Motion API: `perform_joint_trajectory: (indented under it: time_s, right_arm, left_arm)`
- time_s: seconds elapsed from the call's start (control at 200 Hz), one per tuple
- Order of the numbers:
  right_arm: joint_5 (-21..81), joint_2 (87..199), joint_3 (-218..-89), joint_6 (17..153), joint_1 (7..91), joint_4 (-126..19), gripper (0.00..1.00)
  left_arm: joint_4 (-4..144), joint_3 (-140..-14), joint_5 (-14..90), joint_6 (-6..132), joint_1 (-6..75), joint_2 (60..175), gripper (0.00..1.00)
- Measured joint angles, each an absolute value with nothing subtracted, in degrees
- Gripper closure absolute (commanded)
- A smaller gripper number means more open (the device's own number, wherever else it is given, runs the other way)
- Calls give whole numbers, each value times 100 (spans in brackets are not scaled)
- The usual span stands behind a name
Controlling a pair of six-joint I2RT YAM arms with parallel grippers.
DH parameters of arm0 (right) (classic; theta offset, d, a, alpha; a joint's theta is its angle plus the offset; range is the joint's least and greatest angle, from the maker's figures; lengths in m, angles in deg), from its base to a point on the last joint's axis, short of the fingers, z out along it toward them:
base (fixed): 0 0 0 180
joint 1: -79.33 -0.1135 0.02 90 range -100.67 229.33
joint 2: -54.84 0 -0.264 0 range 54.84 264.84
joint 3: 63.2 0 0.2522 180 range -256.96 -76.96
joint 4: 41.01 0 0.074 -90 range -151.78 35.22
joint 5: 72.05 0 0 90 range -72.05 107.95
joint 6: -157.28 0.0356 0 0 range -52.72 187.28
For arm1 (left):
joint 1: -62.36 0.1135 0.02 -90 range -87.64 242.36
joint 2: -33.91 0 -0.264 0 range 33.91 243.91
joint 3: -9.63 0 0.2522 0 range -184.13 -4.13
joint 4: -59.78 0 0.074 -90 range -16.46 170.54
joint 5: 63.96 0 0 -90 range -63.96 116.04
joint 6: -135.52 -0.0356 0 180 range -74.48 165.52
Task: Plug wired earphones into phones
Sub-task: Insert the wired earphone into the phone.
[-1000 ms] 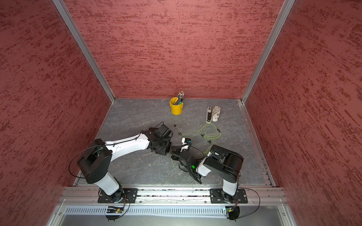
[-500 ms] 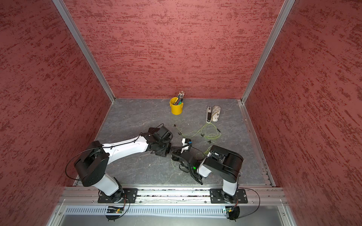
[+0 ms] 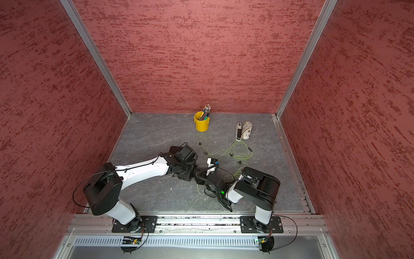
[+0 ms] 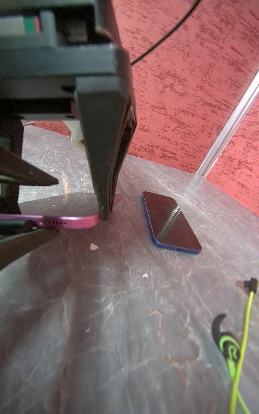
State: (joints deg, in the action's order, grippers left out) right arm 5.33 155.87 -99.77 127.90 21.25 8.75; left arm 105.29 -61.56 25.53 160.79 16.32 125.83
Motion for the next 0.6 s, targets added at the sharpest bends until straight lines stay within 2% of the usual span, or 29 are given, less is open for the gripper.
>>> perform_joint_trajectory:
  time_s: [0.15,0.411,0.521,0.601]
  right_arm:
    - [579,15497,-9955,12796,2120,840,54]
    - [594,15495,-9926,12860,2118,792,63]
    - [590,15495,-9920,12895,2118,775,69]
    - [588,15495,-9894,12917,2118,740,80]
  left_arm:
    - [10577,-6156,2553,16079,1671,12578,30]
    - [10686,-6156,2480,16076,1699,12578,31]
    - [10715,-6156,2461,16076,1704,12578,30]
    - [10728,-6156,2461,16076,1704,12576,30]
